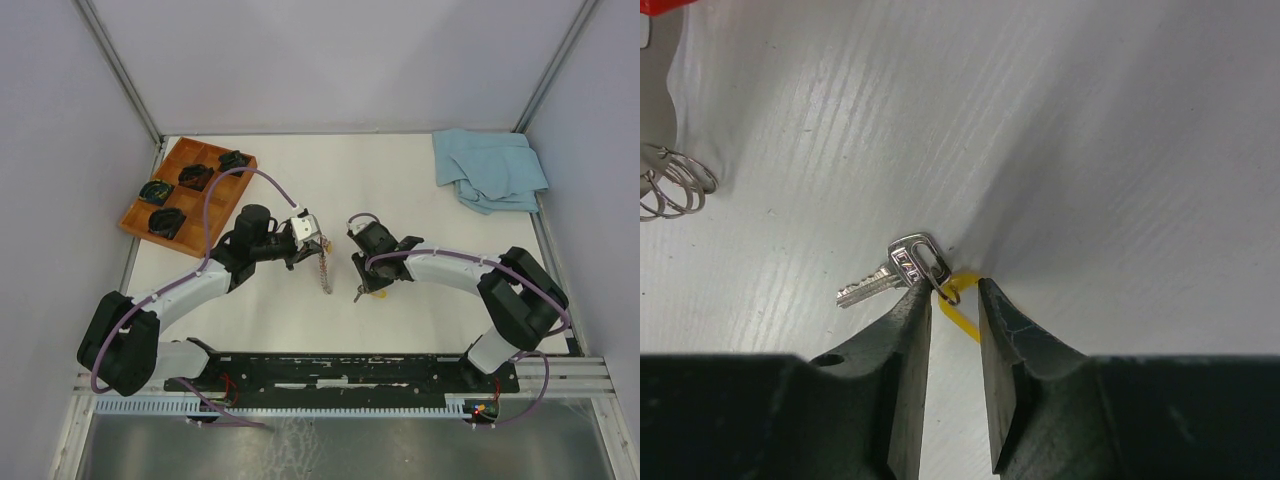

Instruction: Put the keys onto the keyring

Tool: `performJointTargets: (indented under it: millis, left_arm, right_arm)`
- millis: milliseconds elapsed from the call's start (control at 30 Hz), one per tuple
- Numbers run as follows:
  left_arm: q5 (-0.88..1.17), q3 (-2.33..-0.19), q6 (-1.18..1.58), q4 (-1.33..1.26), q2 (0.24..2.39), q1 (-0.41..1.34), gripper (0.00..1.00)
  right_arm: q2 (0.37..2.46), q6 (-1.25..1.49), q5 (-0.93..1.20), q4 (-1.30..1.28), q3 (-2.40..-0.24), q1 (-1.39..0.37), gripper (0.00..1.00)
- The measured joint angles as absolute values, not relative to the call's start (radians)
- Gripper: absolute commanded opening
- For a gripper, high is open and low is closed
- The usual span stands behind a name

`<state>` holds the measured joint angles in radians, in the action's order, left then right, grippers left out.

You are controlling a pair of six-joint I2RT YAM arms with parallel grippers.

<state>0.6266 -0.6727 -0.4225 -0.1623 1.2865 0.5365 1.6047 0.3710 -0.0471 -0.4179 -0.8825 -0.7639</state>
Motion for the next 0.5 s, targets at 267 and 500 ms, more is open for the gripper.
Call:
performJointTargets:
  millis: [267, 500]
  left_arm:
    - [0.627, -0.673, -0.422, -0.162, 1.287, 0.537, 0.03]
    - [0.627, -0.673, -0.422, -0.162, 1.287, 0.537, 0.03]
  right_arm:
    - [1.606, 0.361, -0.026, -0.417, -0.891, -0.764, 0.23]
    - [1.605, 0.352, -0.025, -0.422, -0.902, -0.764, 0.18]
